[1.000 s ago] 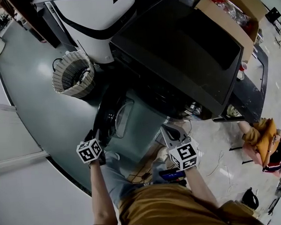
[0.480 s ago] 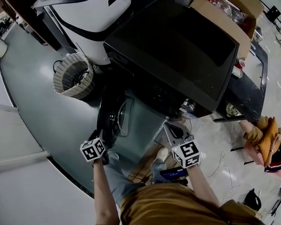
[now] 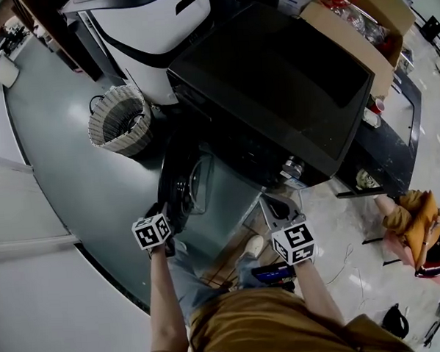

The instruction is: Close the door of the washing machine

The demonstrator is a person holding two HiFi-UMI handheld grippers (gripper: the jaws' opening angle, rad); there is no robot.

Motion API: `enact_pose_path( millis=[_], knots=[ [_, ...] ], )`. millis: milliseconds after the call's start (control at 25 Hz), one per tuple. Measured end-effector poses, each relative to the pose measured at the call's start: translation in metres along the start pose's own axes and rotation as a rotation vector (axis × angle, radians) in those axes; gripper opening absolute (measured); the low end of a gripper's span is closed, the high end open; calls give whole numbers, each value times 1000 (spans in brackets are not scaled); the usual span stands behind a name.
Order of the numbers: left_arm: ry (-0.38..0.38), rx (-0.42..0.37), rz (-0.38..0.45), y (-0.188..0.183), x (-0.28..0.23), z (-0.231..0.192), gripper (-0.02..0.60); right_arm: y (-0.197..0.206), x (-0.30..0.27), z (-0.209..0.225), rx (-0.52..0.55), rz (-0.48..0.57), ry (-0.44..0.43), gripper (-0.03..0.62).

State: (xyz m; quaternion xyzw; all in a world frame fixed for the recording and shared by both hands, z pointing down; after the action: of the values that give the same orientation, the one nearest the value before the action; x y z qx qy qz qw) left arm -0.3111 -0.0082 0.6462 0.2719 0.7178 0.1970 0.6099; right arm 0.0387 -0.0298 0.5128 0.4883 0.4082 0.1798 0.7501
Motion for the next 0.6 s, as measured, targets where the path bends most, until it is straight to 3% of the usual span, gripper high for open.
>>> enact_pose_path(
  millis=[600],
  knots=[
    [34, -47, -35, 7, -1, 36, 153, 1, 7, 7, -14, 25, 3, 12]
  ],
)
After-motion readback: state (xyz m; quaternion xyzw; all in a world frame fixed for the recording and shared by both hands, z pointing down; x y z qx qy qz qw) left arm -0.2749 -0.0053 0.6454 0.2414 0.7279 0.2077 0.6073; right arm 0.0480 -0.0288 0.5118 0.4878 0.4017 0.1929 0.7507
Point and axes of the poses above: the fingertips, and each gripper's own axes: x backward along the fingers, z to its right, y out of its underside, the point moved 5 cm from there along x, backward along the fingers, and after that the axes turned 5 degrees about -x, right-handed, at the moved point
